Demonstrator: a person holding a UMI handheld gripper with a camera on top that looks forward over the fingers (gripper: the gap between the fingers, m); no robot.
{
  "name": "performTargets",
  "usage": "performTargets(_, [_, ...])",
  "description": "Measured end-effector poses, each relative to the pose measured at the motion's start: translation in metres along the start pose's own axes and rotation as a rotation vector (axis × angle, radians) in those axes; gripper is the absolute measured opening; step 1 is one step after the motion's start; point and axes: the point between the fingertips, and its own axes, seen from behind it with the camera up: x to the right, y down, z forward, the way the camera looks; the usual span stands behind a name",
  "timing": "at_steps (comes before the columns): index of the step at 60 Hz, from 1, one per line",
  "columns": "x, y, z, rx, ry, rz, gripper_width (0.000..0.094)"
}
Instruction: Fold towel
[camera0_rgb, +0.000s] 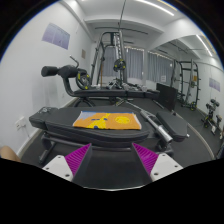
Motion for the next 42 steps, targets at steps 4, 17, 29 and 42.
performTargets(4, [-0.004,-0.009,0.004,0.014,-0.012,-0.029,0.0836])
performTargets(17, [-0.057,-0.046,0.014,0.035,-0.049,-0.094,0.0832])
performTargets(29, [-0.121,-0.058,0.033,0.007,-0.103,-0.084,0.0838])
performTargets(42, [-0.182,-0.063,0.073,-0.029,-0.142,-0.079,0.0842])
